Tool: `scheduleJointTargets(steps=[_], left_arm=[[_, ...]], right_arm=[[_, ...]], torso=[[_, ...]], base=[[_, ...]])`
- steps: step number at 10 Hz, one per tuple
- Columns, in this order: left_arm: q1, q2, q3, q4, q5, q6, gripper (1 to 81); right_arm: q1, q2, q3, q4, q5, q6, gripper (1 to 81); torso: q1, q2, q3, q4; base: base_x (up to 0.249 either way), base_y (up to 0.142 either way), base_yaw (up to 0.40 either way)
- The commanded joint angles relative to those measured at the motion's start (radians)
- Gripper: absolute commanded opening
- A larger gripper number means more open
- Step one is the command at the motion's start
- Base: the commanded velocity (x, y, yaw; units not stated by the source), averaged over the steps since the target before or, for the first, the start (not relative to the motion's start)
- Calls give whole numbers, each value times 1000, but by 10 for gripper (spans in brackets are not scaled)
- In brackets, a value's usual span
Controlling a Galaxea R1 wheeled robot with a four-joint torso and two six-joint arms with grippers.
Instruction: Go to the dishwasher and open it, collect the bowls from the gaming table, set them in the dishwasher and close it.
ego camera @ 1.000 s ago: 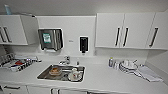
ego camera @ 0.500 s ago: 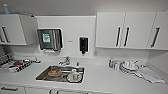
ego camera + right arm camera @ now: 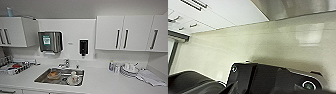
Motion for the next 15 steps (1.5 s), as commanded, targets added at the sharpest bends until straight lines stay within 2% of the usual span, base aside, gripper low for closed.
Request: scheduleJointTargets(steps=[1,4,5,6,7,9,10,11,12,13,15], left_arm=[[-73,-57,36,54,14,-4,811],[-73,-68,36,54,9,-2,811],[-73,-80,45,54,9,-2,811],[-77,-100,56,54,8,-2,811],[-93,-134,71,54,8,-2,811],[-154,-194,50,41,8,-14,811],[-208,-204,28,40,22,-54,811],[-269,-201,9,49,67,-105,811],[-332,-204,16,52,127,-126,811],[-366,-209,58,54,186,-129,811],[-380,-223,140,115,215,-129,811]], right_arm=[[94,-52,32,7,-42,3,811],[106,-72,72,9,-40,3,811],[109,-83,90,9,-40,3,811],[109,-91,100,9,-39,3,811],[109,-91,95,9,-40,3,811],[109,-98,96,9,-40,3,811],[109,-101,98,9,-40,3,811],[109,-97,93,7,-40,2,811],[117,-94,90,9,-42,3,811],[120,-94,89,9,-40,3,811],[126,-86,87,9,-40,3,811]], torso=[[63,-97,-92,0],[116,-183,-172,0],[148,-232,-219,0],[172,-271,-161,0],[191,-300,-188,0],[226,-354,-206,0],[249,-391,-209,0],[268,-422,-210,0],[294,-463,-210,0],[317,-500,-210,0],[359,-568,-307,0]], base=[[0,0,0],[0,0,0],[0,0,0],[0,0,0],[0,0,0],[0,0,0],[0,0,0],[0,0,0],[0,0,0],[0,0,0],[0,0,0]])
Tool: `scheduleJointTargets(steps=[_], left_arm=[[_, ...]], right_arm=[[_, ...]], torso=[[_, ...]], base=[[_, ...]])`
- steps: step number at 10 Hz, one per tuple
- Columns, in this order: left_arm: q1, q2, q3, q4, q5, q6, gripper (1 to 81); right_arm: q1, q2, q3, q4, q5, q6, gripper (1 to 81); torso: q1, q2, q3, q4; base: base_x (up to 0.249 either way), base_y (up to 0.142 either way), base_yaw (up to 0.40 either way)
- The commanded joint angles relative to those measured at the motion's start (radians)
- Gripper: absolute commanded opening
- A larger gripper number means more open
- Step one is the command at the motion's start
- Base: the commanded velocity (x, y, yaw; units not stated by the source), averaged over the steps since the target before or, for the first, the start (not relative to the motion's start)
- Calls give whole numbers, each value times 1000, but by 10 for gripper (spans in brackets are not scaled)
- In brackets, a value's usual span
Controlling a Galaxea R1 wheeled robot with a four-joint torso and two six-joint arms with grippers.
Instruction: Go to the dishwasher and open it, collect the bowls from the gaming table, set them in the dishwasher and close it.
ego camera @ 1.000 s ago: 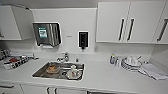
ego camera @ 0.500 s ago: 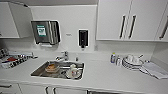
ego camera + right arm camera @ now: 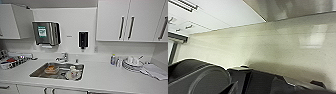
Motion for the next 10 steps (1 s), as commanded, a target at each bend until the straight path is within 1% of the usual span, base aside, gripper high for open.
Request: scheduleJointTargets(steps=[1,3,4,5,6,7,8,9,10], left_arm=[[-108,-74,111,72,89,-25,811],[-112,-91,112,71,89,-25,811],[-117,-100,117,71,89,-27,811],[-117,-108,121,71,89,-27,811],[-117,-108,118,73,89,-27,811],[-123,-109,118,73,87,-27,811],[-129,-111,125,71,87,-27,811],[-128,-106,128,70,87,-27,811],[-129,-100,122,68,84,-27,811]], right_arm=[[92,-38,22,8,-42,3,811],[98,-38,22,8,-42,4,811],[101,-39,26,12,-40,4,811],[107,-39,28,19,-42,4,811],[107,-42,34,21,-42,3,811],[109,-44,37,22,-41,3,811],[108,-44,37,22,-40,3,811],[108,-44,37,22,-40,3,811],[109,-44,37,22,-40,3,811]], torso=[[63,-97,-92,0],[102,-160,-150,0],[126,-197,-186,0],[148,-232,-124,0],[166,-258,-147,0],[184,-286,-154,0],[140,-220,-162,0],[160,-251,-164,0],[167,-263,-165,0]], base=[[0,0,0],[0,0,0],[0,0,0],[0,0,0],[0,0,0],[0,0,0],[0,0,0],[0,0,0],[0,0,0]])
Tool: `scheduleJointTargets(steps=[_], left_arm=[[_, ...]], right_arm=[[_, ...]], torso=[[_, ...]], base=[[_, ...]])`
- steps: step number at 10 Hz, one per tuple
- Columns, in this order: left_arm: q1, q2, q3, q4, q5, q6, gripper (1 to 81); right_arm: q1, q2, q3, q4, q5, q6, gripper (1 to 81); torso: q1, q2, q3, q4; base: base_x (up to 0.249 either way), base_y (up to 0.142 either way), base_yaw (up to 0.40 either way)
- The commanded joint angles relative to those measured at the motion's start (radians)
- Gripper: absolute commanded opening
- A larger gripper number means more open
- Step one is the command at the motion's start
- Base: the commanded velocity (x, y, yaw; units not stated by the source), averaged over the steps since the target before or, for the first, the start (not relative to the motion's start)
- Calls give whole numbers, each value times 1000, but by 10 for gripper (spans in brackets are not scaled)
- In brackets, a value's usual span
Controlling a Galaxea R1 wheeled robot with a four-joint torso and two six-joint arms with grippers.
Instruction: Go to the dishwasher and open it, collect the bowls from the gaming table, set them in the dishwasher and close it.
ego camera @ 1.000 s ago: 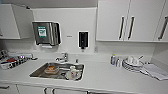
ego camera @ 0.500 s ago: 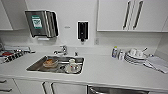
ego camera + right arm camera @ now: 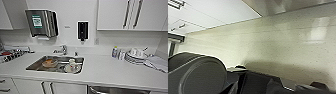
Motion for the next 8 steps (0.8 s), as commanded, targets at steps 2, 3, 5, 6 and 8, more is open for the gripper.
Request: scheduleJointTargets(steps=[2,3,5,6,8], left_arm=[[-111,-40,15,16,2,-1,811],[-134,-25,11,16,-1,-1,811],[-206,-20,40,9,13,-2,811],[-226,-31,61,16,33,-2,811],[-239,-33,71,19,43,-1,811]], right_arm=[[78,-44,32,15,-40,0,811],[78,-44,32,15,-40,0,811],[87,-47,35,18,-36,1,811],[101,-51,42,26,-37,0,811],[158,-94,110,101,-53,23,811]], torso=[[1,-2,0,0],[0,0,0,0],[0,0,0,0],[0,0,0,0],[0,0,0,0]], base=[[0,0,0],[0,0,0],[0,0,0],[0,0,0],[0,0,0]])
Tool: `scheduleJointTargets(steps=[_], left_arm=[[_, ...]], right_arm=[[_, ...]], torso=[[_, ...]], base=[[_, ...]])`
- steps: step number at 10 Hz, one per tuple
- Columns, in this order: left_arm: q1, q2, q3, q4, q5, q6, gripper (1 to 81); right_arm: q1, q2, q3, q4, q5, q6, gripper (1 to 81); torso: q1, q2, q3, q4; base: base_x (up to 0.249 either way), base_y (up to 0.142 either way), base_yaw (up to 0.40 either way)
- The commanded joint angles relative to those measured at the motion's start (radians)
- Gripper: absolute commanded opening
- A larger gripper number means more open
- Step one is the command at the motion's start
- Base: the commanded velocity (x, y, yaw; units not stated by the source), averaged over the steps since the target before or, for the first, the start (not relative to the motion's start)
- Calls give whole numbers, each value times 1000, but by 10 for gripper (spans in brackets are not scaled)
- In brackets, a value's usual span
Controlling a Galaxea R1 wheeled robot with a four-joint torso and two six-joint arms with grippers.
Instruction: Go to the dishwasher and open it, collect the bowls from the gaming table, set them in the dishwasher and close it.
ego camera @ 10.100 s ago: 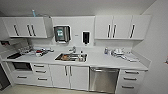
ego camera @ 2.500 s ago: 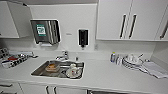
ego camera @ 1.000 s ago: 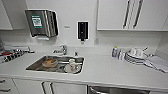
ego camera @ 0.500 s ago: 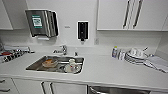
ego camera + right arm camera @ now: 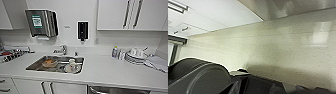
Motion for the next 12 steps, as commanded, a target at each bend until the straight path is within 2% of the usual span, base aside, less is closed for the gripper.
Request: scheduleJointTargets(steps=[1,2,4,5,6,7,8,12], left_arm=[[-82,-43,25,17,19,-1,811],[-82,-41,24,14,19,-2,811],[-82,-34,14,2,20,-4,811],[-82,-32,11,3,19,-5,811],[-82,-33,16,6,19,-4,811],[-82,-33,18,10,19,-4,811],[-82,-33,17,11,17,-4,811],[-82,-41,14,5,17,-4,811]], right_arm=[[179,-127,130,130,-145,23,811],[235,-165,184,160,-199,25,811],[330,-225,229,289,-237,25,811],[377,-248,232,368,-288,31,811],[415,-280,243,427,-294,37,811],[453,-309,241,481,-299,71,811],[485,-329,241,500,-311,113,811],[619,-368,260,503,-341,399,811]], torso=[[0,0,0,0],[0,0,0,0],[0,0,0,0],[0,0,0,0],[0,0,0,0],[0,0,-1,0],[0,0,-1,0],[0,0,-1,0]], base=[[0,0,0],[0,0,0],[0,0,0],[0,0,0],[0,0,0],[0,0,0],[0,0,0],[0,0,0]])
